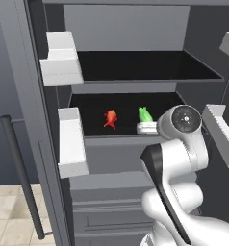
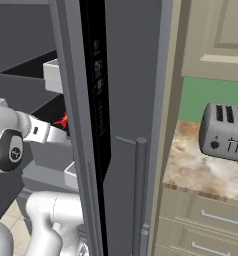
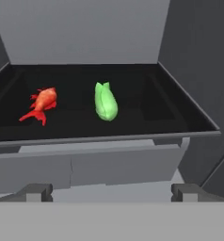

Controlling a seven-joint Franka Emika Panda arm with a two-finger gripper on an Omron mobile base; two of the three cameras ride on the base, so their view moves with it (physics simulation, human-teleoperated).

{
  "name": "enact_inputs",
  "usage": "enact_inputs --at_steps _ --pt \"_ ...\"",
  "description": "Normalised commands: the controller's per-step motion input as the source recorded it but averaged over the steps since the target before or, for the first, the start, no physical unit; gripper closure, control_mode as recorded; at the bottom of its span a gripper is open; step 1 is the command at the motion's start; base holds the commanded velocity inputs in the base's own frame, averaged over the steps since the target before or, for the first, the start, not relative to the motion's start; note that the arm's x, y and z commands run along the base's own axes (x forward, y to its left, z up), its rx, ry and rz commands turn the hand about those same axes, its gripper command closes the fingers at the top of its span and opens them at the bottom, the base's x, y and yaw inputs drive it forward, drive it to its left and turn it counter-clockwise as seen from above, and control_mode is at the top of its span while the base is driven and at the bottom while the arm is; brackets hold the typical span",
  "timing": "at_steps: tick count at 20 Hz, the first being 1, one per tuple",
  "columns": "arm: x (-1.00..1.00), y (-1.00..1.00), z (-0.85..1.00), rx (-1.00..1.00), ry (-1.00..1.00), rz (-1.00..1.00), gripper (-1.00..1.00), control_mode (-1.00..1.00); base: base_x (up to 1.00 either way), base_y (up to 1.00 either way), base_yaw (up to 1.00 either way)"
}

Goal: Take the cheese, fish, and corn from the fridge and place them on the plate on the dining counter to create an appetizer plate.

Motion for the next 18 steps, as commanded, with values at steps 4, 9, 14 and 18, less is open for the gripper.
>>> enact_inputs --at_steps 4,9,14,18 --pt "0.00 0.37 -0.24 0.00 0.02 0.00 -1.00 -1.00 0.00 0.00 0.00" --pt "0.00 0.16 -0.05 0.01 0.01 0.00 -1.00 -1.00 0.00 0.00 0.00" --pt "0.00 0.00 -0.01 0.08 0.00 0.00 -1.00 -1.00 0.00 0.00 0.00" --pt "0.00 0.00 -0.12 0.16 0.00 0.00 -1.00 -1.00 0.00 0.00 0.00"
